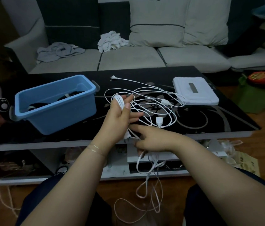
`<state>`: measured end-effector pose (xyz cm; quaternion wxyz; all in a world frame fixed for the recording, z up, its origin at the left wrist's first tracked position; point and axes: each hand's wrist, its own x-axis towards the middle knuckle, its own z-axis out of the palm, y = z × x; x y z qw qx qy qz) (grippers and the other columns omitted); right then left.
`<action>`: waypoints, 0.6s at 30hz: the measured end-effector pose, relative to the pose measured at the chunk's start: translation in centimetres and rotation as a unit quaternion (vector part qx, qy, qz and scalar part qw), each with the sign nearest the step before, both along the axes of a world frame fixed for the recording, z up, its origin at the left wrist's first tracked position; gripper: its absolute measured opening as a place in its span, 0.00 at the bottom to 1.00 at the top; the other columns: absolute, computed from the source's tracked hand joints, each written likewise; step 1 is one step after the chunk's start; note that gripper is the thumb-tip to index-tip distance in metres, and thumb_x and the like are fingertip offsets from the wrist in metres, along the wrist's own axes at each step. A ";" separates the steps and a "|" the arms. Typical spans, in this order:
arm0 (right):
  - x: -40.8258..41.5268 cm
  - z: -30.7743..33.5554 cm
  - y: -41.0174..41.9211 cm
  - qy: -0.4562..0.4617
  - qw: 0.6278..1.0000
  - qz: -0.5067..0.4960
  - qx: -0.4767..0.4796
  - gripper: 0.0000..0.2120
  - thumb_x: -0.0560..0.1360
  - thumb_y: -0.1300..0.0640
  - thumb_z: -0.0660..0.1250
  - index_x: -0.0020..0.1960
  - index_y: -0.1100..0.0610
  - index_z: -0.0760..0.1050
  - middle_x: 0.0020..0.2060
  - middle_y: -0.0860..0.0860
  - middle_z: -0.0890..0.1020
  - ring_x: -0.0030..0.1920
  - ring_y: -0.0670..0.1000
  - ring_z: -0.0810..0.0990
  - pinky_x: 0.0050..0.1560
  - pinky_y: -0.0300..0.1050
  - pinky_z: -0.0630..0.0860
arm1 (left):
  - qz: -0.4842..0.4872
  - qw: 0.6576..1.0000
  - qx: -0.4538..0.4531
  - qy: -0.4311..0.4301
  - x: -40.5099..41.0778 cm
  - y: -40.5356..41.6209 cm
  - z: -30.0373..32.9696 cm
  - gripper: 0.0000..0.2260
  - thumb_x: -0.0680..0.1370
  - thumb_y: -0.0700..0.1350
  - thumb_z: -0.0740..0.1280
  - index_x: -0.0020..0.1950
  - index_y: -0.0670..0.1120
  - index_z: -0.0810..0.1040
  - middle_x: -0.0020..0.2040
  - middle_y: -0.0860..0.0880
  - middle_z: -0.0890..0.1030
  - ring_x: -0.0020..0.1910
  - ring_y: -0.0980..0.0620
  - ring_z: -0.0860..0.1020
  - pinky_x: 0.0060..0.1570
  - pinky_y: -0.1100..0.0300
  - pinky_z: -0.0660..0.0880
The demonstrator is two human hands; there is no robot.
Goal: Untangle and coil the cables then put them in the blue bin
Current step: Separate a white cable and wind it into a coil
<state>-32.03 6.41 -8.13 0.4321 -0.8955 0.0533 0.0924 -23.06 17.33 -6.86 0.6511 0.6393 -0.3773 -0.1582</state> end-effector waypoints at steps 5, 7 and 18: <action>-0.5 0.5 0.3 0.034 0.998 -0.011 0.044 0.14 0.77 0.64 0.62 0.62 0.62 0.70 0.33 0.50 0.84 0.39 0.52 0.85 0.37 0.37 0.78 | 0.036 0.970 0.131 -0.199 0.5 0.5 -0.5 0.08 0.84 0.42 0.54 0.63 0.43 0.62 0.73 0.56 0.66 0.43 0.56 0.84 0.48 0.53 0.81; -0.7 0.9 0.0 0.028 0.999 -0.029 0.007 0.09 0.77 0.63 0.62 0.57 0.62 0.75 0.37 0.56 0.84 0.41 0.54 0.84 0.42 0.44 0.80 | 0.051 0.941 0.193 -0.275 0.7 0.6 -0.7 0.07 0.83 0.43 0.55 0.57 0.40 0.63 0.73 0.53 0.69 0.45 0.50 0.84 0.49 0.47 0.78; -1.4 2.2 -2.0 -0.122 0.985 -0.106 -0.058 0.02 0.75 0.57 0.69 0.43 0.53 0.80 0.40 0.50 0.83 0.44 0.51 0.82 0.47 0.51 0.77 | -0.079 0.908 0.331 -0.242 0.7 0.7 0.1 0.30 0.70 0.74 0.59 0.44 0.46 0.72 0.34 0.53 0.79 0.32 0.58 0.76 0.35 0.53 0.70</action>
